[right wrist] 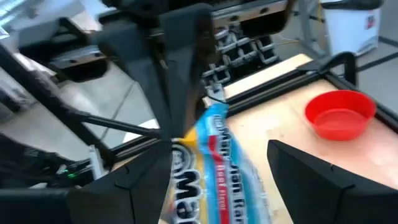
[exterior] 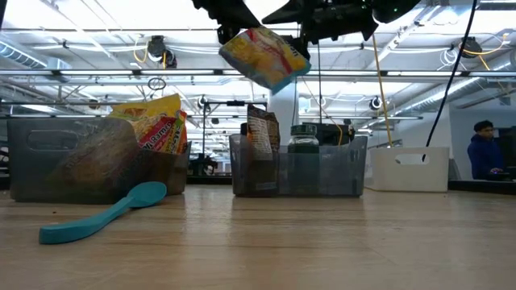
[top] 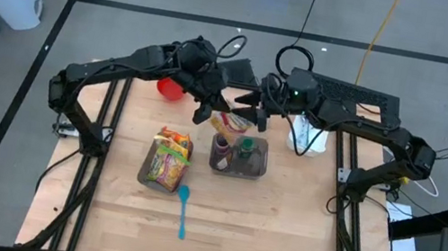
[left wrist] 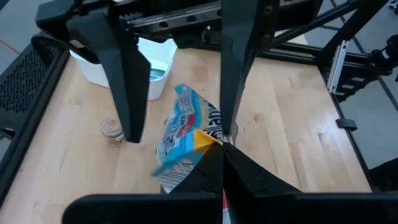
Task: Pick & Place Food Item
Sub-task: Put the blue noodle pack into the left black bin
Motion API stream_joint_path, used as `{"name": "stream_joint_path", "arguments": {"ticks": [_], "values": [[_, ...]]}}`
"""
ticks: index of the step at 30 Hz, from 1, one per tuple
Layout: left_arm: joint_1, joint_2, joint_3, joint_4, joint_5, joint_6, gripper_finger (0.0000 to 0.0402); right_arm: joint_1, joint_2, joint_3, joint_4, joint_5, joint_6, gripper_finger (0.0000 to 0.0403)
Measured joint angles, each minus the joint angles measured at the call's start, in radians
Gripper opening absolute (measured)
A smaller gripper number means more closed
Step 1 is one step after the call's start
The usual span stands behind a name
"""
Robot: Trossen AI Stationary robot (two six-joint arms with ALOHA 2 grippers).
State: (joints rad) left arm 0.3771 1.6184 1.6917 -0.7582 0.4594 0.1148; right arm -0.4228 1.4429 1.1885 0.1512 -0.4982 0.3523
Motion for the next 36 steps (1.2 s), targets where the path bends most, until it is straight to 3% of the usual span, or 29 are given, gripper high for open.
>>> {"name": "stream_joint_path", "arguments": {"ticks": [10, 29, 36], "values": [[0.000, 0.000, 0.000, -0.001, -0.015, 0.014, 0.0000, -0.003, 0.000, 0.000, 0.001, -0.019, 0.003, 0.0207], [0.000, 0.000, 0.000, 0.000, -0.015, 0.021, 0.0000, -0.003, 0.000, 0.000, 0.001, -0.032, -0.025, 0.0013], [0.000, 0.000, 0.000, 0.001, -0.016, 0.013, 0.0000, -0.003, 0.000, 0.000, 0.002, -0.026, -0.036, 0.0001]]}}
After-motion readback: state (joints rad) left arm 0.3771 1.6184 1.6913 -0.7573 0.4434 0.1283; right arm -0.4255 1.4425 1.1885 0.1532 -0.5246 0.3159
